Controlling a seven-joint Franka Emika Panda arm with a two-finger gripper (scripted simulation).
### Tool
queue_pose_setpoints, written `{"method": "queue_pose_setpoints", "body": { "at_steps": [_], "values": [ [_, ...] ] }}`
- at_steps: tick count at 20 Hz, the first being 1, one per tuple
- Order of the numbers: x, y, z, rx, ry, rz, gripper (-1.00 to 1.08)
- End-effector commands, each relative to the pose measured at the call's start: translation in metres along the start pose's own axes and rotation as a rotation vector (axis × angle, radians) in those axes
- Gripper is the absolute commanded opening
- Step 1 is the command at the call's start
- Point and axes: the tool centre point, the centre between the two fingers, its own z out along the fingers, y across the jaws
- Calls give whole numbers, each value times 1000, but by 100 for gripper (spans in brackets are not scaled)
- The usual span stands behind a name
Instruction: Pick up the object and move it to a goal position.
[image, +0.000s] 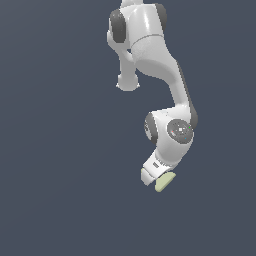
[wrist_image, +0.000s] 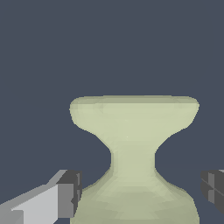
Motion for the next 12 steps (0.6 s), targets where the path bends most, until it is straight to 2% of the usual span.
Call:
{"method": "queue_pose_setpoints", "body": {
  "at_steps": [1,5,10,11,12],
  "values": [
    [-1,-1,15,1,-1,-2,100],
    [-1,-1,31,1,-1,-3,100],
    [1,0,33,1,-1,-3,100],
    [1,0,33,1,-1,-3,-100],
    [1,0,33,1,-1,-3,-100]
  ]
}}
